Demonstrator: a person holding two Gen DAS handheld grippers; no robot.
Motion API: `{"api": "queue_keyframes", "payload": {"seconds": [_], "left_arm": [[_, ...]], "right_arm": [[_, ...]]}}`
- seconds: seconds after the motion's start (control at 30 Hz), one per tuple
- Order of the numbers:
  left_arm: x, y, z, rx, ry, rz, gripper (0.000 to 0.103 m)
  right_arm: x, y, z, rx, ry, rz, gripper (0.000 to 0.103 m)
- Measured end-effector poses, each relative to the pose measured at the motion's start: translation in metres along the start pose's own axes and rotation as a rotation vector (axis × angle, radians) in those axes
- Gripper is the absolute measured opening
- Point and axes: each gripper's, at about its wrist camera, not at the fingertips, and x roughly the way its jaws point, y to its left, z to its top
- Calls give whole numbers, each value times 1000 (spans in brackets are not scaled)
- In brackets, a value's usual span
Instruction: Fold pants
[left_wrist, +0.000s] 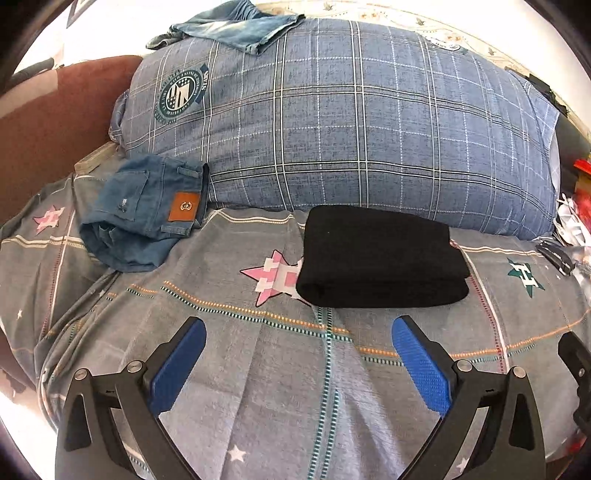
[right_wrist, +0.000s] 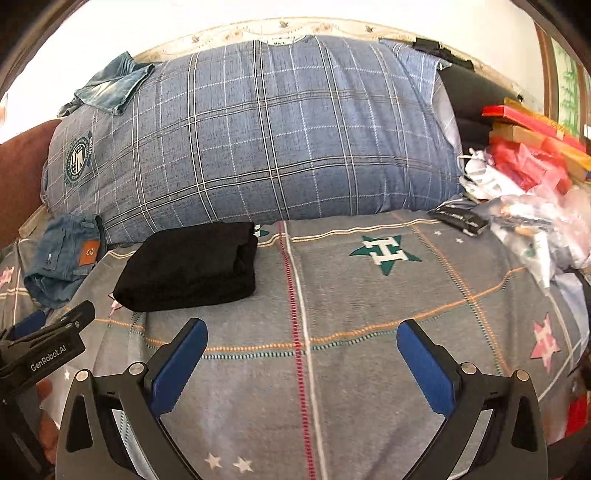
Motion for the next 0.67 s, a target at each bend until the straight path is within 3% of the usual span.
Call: {"api": "queue_keyframes", "payload": {"seconds": [0.43, 0.67], "left_arm": [[-11, -25, -3, 58, 49, -99, 102], [-44, -32, 2, 64, -43, -137, 102]], "right_arm": [[-11, -24, -12, 4, -23, -20, 103], [-7, -31, -13, 10, -21, -33, 103]]}}
